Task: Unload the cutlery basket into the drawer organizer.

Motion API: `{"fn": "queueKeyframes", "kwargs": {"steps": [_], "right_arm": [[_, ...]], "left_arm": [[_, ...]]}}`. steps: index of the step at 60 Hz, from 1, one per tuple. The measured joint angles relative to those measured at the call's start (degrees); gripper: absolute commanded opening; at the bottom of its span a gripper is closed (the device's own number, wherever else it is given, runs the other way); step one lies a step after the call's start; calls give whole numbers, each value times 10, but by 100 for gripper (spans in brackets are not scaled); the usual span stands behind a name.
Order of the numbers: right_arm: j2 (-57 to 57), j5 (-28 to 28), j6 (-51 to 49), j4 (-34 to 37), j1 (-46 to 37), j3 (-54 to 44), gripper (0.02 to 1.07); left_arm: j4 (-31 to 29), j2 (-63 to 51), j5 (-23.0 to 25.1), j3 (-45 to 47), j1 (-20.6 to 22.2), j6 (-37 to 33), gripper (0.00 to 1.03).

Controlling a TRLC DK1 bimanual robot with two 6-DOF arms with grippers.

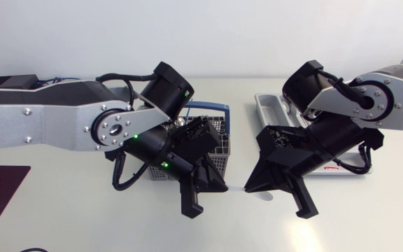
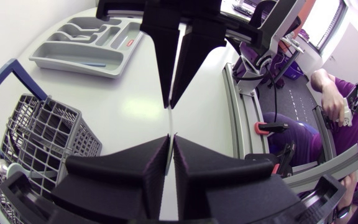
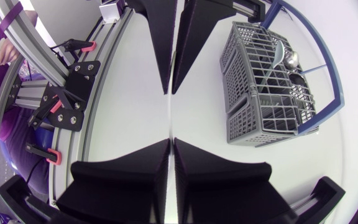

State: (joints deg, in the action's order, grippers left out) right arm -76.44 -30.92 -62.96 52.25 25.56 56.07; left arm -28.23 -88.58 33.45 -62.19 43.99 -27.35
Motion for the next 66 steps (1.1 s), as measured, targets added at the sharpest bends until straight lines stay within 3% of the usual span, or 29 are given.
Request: {"fn": "queueKeyframes", "kwargs": {"steps": [9, 13, 22, 25, 57, 66], "right_arm": [[14, 2, 0, -7, 0, -11, 12], [20, 3, 2, -17, 0, -18, 31], [42, 10, 18, -33, 0, -29, 85], [56, 18, 23, -40, 0, -31, 94], [170, 72, 152, -182, -15, -76, 96], [170, 53, 228, -207, -58, -76, 96]], "left_arm": [[0, 0, 6, 0, 0, 0, 10], [0, 0, 6, 0, 0, 0, 10], [-5, 0, 6, 0, 0, 4, 10], [-7, 0, 6, 0, -1, 6, 10], [-25, 16, 3, -24, -40, 68, 10], [33, 47, -31, -18, -48, 96, 11]]}}
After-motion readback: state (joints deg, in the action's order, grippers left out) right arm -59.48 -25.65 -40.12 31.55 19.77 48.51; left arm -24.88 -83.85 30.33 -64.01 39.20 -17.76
